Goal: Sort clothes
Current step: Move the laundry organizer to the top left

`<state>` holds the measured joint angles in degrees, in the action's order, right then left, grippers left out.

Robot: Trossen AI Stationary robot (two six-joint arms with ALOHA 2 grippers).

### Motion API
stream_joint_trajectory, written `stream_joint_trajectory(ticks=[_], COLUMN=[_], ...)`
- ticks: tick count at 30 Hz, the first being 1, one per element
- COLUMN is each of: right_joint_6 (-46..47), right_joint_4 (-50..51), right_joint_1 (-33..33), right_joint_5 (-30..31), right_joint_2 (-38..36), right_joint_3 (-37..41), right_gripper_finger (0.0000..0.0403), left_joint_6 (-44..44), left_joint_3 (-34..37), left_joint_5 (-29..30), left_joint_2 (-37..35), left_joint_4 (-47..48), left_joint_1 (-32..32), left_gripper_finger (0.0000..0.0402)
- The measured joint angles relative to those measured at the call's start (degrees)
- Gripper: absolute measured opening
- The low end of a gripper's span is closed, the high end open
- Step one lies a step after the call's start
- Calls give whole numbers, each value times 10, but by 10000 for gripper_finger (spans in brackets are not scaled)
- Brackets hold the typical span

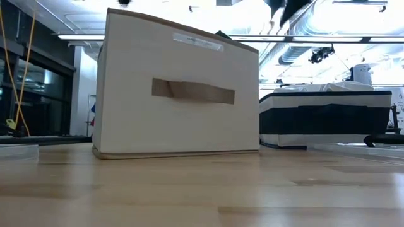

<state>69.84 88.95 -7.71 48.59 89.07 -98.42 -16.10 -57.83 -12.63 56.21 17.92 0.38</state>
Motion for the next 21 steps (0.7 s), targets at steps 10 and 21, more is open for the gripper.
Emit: stream_joint_trajectory(ticks=[10,21], right_joint_6=[-10,-30], right_joint_4=[-123,-446], right_joint_1=[-14,24], right_joint_5=[-133,-121], right_joint_2=[-45,-52], right_joint_3=[203,359], right_gripper_finger=[5,1], left_joint_6=[-35,-18], left_joint_3=[103,77], left_joint_5=[225,294], left_joint_2=[19,194], left_joint_4=[-266,-267], left_joint_1=[-215,-250], left_gripper_finger=[0,0])
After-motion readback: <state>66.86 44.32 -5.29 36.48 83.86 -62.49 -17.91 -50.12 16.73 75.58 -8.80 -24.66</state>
